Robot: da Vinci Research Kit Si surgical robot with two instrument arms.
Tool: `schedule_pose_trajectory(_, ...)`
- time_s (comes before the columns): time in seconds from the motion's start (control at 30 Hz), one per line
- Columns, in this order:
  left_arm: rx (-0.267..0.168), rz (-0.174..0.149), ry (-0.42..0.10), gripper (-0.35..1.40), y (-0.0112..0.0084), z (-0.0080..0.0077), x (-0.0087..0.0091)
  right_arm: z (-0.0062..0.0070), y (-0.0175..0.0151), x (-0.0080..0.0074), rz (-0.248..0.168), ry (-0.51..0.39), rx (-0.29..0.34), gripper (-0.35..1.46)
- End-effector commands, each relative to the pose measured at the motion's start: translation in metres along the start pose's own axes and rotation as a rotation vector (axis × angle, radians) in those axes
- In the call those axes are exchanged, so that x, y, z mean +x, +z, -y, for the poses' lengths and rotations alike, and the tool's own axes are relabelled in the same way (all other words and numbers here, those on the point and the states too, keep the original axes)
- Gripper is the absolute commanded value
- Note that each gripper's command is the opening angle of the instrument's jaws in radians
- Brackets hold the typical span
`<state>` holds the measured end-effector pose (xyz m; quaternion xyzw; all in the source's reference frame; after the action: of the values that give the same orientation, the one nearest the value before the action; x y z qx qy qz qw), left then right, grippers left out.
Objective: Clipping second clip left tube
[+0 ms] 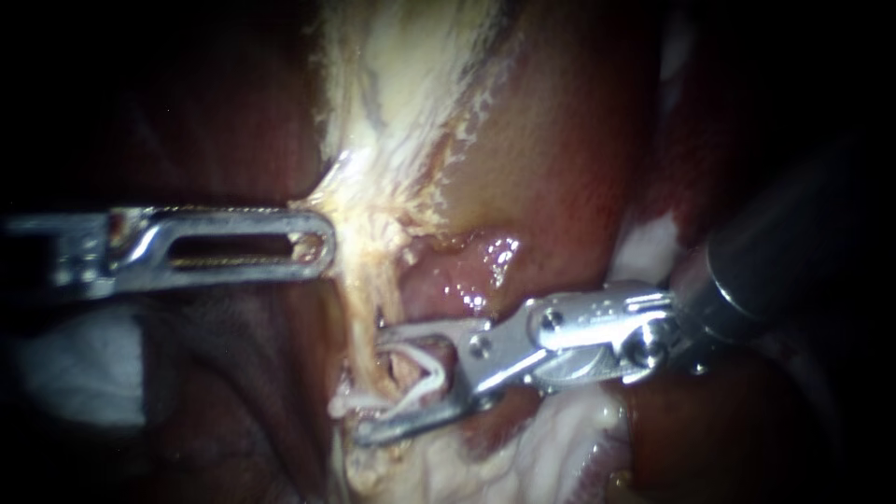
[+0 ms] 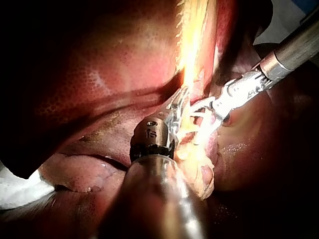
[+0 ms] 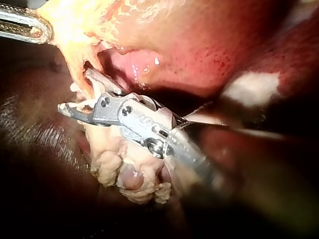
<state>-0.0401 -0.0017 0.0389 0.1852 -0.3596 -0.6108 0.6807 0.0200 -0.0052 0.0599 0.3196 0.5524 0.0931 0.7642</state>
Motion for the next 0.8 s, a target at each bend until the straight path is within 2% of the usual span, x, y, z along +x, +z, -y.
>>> schedule_pose_trajectory(0.03,0.001,0.0,0.001,-0.35,0.0001,-0.0001,0.0001,0.0002,0.0002,0.0001,-0.004,-0.001,0.009,0.56)
schedule_pose_trajectory(0.2,0.001,0.0,0.001,-0.35,0.0002,-0.0001,0.0001,0.0005,0.0012,0.0003,-0.009,0.004,0.037,0.52)
schedule_pose_trajectory(0.37,0.0,0.0,0.001,-0.35,0.0002,-0.0001,0.0001,0.0002,0.0021,-0.0001,-0.008,0.014,0.034,0.49)
schedule_pose_trajectory(0.57,0.0,0.0,0.001,-0.35,0.0002,-0.0001,0.0001,-0.0001,0.0026,-0.0005,-0.001,0.013,0.022,0.37)
schedule_pose_trajectory(0.63,0.0,0.001,0.001,-0.35,0.0002,-0.0001,0.0001,-0.0002,0.0025,-0.0006,0.001,0.013,0.007,0.16)
schedule_pose_trajectory(0.7,0.0,0.001,0.001,-0.35,0.0003,-0.0001,0.0001,-0.0001,0.0022,-0.0007,0.004,0.012,-0.024,-0.27)
schedule_pose_trajectory(0.73,0.0,0.001,0.001,-0.35,0.0003,-0.0001,0.0002,-0.0001,0.002,-0.0007,0.004,0.013,-0.028,-0.35)
schedule_pose_trajectory(0.8,0.0,0.001,0.001,-0.35,0.0003,-0.0001,0.0002,-0.0002,0.0018,-0.0007,0.004,0.015,-0.032,-0.35)
